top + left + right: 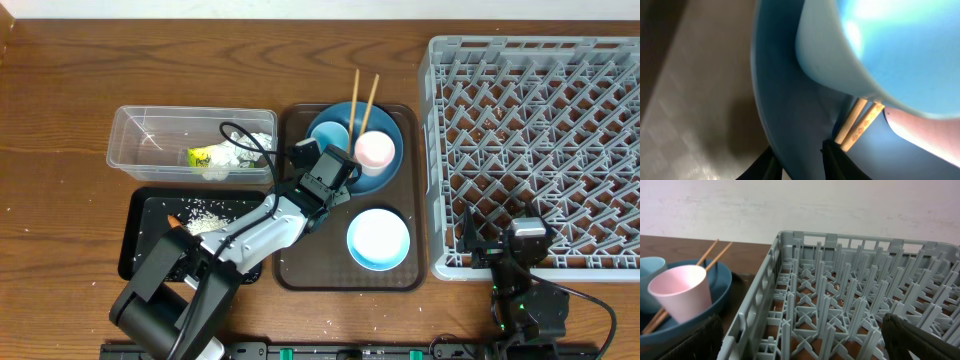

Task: Sort waste into correct bins and load items into the dishwasher rack

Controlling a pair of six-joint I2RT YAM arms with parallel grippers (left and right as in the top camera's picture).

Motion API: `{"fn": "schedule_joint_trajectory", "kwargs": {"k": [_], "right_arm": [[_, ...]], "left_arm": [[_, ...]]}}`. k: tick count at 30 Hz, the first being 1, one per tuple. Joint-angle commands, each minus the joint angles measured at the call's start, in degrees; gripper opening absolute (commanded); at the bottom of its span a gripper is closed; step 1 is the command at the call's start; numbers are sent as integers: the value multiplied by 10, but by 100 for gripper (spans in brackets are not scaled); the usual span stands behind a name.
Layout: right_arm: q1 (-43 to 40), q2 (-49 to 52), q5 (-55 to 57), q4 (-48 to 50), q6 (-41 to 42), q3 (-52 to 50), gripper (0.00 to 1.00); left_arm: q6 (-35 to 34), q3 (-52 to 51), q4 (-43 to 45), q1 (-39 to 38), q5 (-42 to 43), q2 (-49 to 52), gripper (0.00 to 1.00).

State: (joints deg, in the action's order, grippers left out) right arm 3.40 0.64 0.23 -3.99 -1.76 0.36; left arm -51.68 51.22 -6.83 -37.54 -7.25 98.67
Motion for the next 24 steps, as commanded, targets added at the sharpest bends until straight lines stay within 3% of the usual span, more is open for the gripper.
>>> {"fn": "schedule_joint_trajectory", "kwargs": {"k": [1, 12, 18, 24], "right_arm": [[-3, -2, 4, -2, 0, 0, 99], [-3, -2, 4, -2, 0, 0, 99], [-3, -2, 4, -2, 0, 0, 99], [-3, -2, 4, -2, 0, 0, 99]], "left_arm": [[-1, 8, -23, 2, 41, -12, 28], [-1, 8, -124, 2, 42, -116, 29], [9, 8, -168, 2, 58, -173, 39], [76, 8, -255, 2, 96, -239, 39]]}}
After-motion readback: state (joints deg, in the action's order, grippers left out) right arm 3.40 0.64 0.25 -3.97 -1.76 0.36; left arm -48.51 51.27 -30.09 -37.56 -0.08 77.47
